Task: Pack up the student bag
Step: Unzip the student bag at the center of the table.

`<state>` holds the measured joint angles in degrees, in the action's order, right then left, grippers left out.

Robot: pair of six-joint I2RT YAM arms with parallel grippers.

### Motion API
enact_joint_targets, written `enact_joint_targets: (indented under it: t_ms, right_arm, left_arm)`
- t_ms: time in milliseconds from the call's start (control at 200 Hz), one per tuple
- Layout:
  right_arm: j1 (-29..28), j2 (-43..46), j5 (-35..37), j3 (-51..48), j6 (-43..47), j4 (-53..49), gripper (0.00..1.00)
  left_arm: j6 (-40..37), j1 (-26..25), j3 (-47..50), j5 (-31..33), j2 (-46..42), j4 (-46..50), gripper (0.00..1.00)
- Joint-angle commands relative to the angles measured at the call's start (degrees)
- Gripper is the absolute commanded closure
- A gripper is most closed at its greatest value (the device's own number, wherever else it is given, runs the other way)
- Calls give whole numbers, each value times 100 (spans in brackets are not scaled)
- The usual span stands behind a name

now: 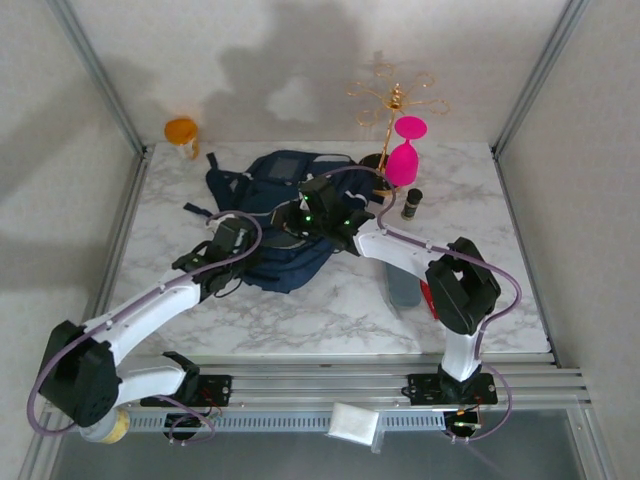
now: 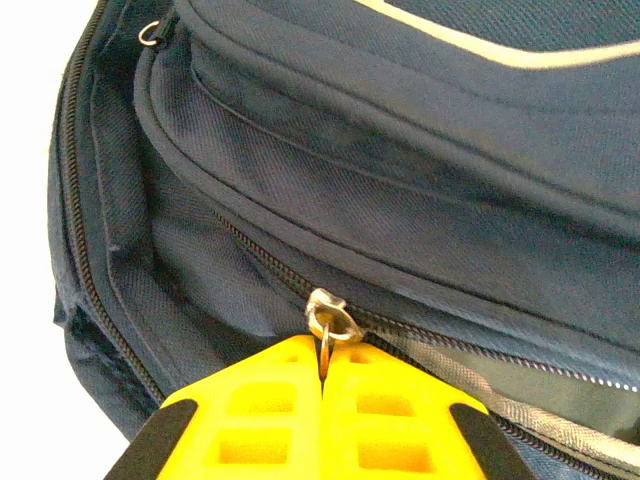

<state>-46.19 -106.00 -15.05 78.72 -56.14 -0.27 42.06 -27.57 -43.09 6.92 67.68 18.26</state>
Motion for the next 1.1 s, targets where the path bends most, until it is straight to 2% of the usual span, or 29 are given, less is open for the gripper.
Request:
enact_joint_targets:
  t_ms: [0,90,175,250,295,365,506,621,641,706,761,821,861,916,976,1026,1096]
  right_arm:
    - [304,567,-1088,-240,979,-493,100]
    - [935,1055,-1436,-781,1219,-549,100]
    - [1442,1160,-1796,-853,1531,-804,100]
    - [1762,1207,-2061,-916,1663,-809,100]
    - [1904,1134,-2292,-792,1910,-1090,100]
    - [2017,974,-2238,-446,2388,-1703,100]
    - [2155,1053,-1962,-422,2578,-2231,100]
    - [2187,1265,-1643,-702,2514,-2134,100]
    - [2161,1251,-1738,-724,2491,-2058,95]
    - [2056,1228,-1926,-721,2466,-1950,70]
    - [2014,1355,-1887,-763,2478,-1961,56]
    - [2026,1556,-1725,-828,2544,-2254,42]
    - [2030,1685,-1577,-823,2661,-2615,36]
    - [2035,1970,-1432,-954,2747,-2992,29]
    - [2079,2328,-1313,-1193,2745,-3362,23]
    - [2182,2619,-832,-1348,2617,-3788,20]
    - [2403,3071,-145,-1692,2384,-4131,15]
  left_arm:
    - [284,270,226,596,-343,626,100]
    - [253,478,416,376,-309,478,100]
    - [195,533,460,165,-52,209,100]
    - [101,548,403,229,208,100,100]
    - [116,604,342,479,383,181,100]
    - [23,697,284,533,598,104,100]
    - [-8,848,92,957,965,201,100]
    - [-50,882,288,783,720,-145,100]
    - [-90,881,321,668,704,-232,100]
    - [-159,869,217,318,792,-285,100]
    - [-217,797,115,163,821,-296,100]
    - [-298,700,90,271,756,-245,100]
    - [-289,701,98,396,723,-121,100]
    - [-303,696,161,423,629,-41,85]
    - [-350,692,271,147,449,-58,71]
    - [-362,635,357,-114,251,-81,66]
    - [-280,534,518,-164,-71,-72,59]
